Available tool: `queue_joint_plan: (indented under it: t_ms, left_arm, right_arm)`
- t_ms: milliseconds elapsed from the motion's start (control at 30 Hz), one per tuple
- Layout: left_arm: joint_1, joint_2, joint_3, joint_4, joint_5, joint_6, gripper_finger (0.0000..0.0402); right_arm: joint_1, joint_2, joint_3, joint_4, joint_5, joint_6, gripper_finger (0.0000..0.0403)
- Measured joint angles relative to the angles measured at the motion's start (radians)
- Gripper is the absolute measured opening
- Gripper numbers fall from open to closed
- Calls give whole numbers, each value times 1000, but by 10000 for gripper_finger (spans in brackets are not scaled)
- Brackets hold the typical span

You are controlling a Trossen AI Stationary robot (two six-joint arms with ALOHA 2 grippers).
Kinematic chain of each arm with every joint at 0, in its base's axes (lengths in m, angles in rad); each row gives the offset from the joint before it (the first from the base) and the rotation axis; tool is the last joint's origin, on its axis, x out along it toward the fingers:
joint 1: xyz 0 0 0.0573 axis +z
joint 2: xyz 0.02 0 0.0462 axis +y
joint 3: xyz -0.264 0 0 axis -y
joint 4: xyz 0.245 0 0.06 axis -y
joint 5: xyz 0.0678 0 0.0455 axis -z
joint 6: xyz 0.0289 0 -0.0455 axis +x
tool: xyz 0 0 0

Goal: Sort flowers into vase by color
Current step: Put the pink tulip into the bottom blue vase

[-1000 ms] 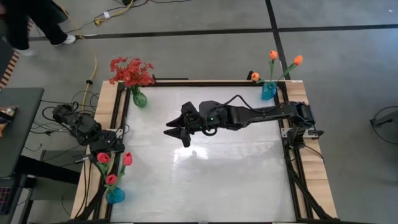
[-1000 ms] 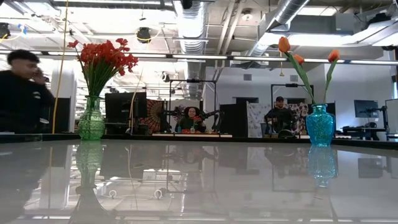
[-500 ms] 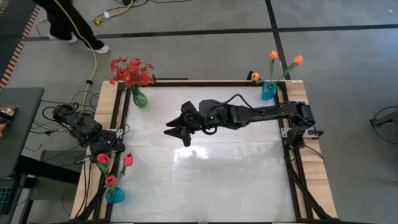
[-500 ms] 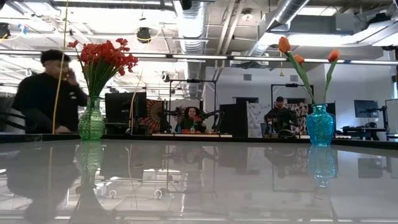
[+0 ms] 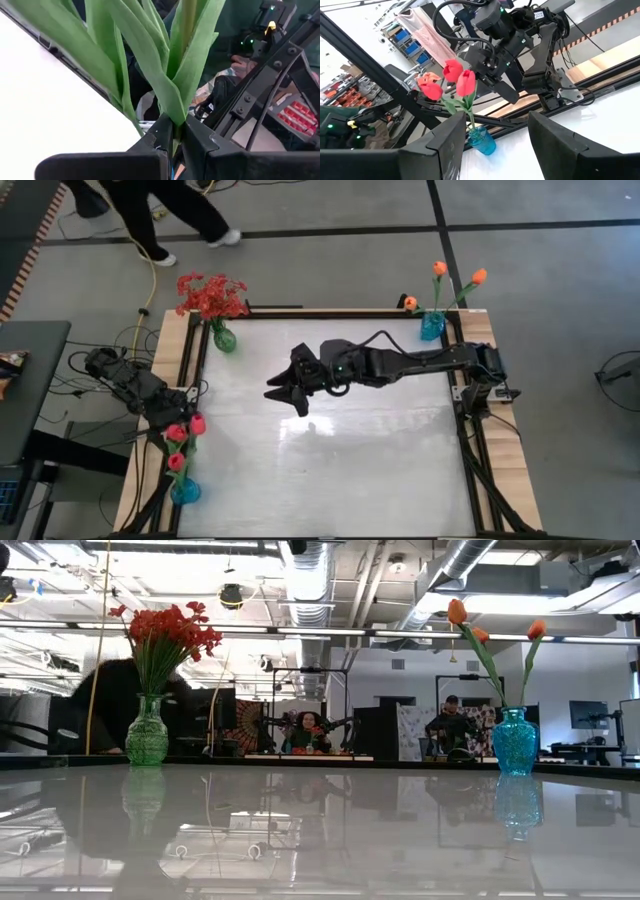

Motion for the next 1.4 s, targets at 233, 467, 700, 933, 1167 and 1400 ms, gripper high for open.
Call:
queue_joint_plan:
  t_ms: [233, 467, 700, 933, 1167, 1400]
  left_arm:
    - [0, 0, 0, 2, -24, -56, 31]
    - [0, 0, 0, 3, -58, -80, 81]
    - [0, 0, 0, 3, -39, -91, 139]
    - [0, 0, 0, -20, -46, -175, 164]
    - [0, 0, 4, -34, -58, -274, 165]
    - [0, 1, 76, -91, -138, -279, 165]
  right_arm:
    - [-2, 0, 0, 0, -3, 0, 239]
    - [-2, 0, 0, 0, -8, 0, 239]
    - [-2, 0, 0, -1, -34, 0, 239]
    - [-2, 0, 0, -1, -49, 0, 239]
    - [-2, 0, 0, -1, -51, 0, 239]
    - [-2, 0, 0, -1, -54, -1, 239]
